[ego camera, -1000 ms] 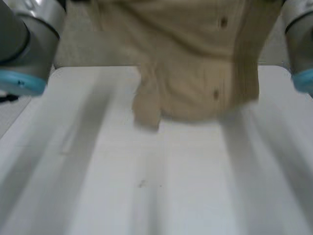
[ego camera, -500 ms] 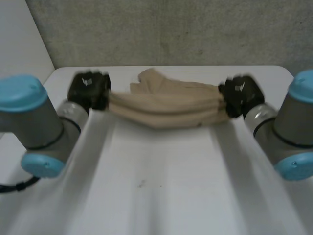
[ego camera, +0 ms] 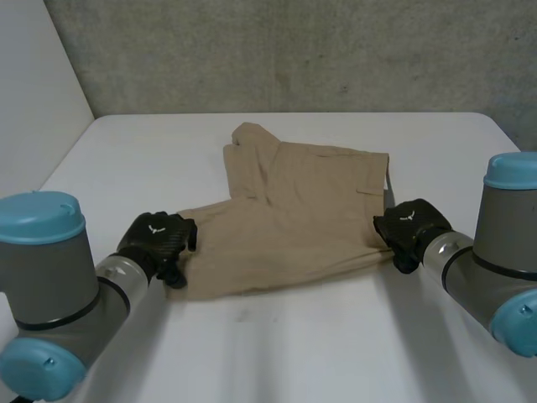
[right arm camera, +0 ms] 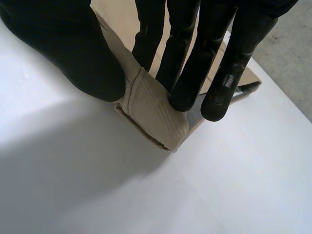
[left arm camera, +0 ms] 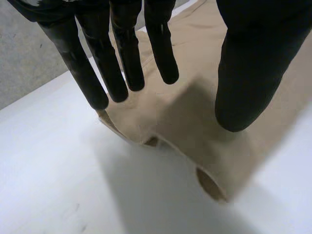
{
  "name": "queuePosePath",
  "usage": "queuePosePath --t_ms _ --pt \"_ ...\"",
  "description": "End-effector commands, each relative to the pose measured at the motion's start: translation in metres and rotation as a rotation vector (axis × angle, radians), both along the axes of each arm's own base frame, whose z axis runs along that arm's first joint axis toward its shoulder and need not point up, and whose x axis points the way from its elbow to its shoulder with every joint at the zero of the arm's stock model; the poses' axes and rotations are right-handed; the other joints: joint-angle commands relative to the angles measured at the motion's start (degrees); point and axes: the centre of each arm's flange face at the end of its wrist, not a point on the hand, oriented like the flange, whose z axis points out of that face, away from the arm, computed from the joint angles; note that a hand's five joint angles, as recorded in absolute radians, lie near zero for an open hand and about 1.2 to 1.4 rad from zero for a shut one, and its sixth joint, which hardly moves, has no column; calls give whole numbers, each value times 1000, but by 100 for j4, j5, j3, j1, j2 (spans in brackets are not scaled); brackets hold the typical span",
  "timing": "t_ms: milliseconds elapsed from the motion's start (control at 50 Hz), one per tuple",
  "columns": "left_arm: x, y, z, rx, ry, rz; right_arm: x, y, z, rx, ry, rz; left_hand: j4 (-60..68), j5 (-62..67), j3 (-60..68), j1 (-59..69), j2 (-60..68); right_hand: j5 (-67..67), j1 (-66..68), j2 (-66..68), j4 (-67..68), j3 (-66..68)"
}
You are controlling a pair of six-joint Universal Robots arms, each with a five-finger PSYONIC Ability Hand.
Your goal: Fold the shorts.
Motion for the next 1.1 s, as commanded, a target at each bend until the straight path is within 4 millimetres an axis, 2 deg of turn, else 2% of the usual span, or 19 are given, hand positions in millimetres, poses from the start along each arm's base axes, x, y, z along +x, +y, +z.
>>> queuePosePath --t_ms 20,160,240,420,620,700,780,800,900,1020,1100 --pt "2 2 10 -26 12 4 -3 -3 -6 4 -6 -16 -21 -26 -61 68 -11 1325 2481 1256 1187 1218" --pt "10 14 31 -77 36 11 -4 -3 -10 -11 -17 -24 96 91 57 186 106 1325 2481 1256 1187 1218" --pt "14 25 35 -86 40 11 -4 -4 -11 -14 -40 -38 448 443 408 537 458 1325 2481 1256 1187 1218" --pt "16 38 23 -37 21 -1 -3 0 -14 6 -58 -42 534 529 494 623 544 1325 2481 1256 1187 1218" --pt "14 35 -5 44 -15 1 -2 3 -16 13 -57 -38 634 629 595 724 645 1325 2481 1256 1187 1218" --pt "10 25 -15 44 -17 2 -3 3 -16 15 -56 -41 1356 1351 1316 1445 1366 1325 2481 1256 1187 1218" --pt "7 15 -25 51 -22 7 -3 3 -16 18 -55 -43 4224 4219 4184 4313 4234 1325 2481 1256 1187 1218" --pt "7 14 -25 53 -23 7 -3 3 -16 18 -54 -44 4232 4227 4193 4322 4242 1325 2481 1256 1187 1218" --pt "8 20 -21 63 -28 1 -4 3 -15 17 -53 -43 4232 4227 4193 4322 4243 1325 2481 1256 1187 1218" --pt "15 48 17 65 -28 -19 -5 14 -5 56 -3 -5 4232 4227 4193 4322 4243 1325 2481 1256 1187 1218" --pt "21 66 26 99 -52 -31 -9 27 4 96 80 46 4232 4227 4193 4322 4243 1325 2481 1256 1187 1218"
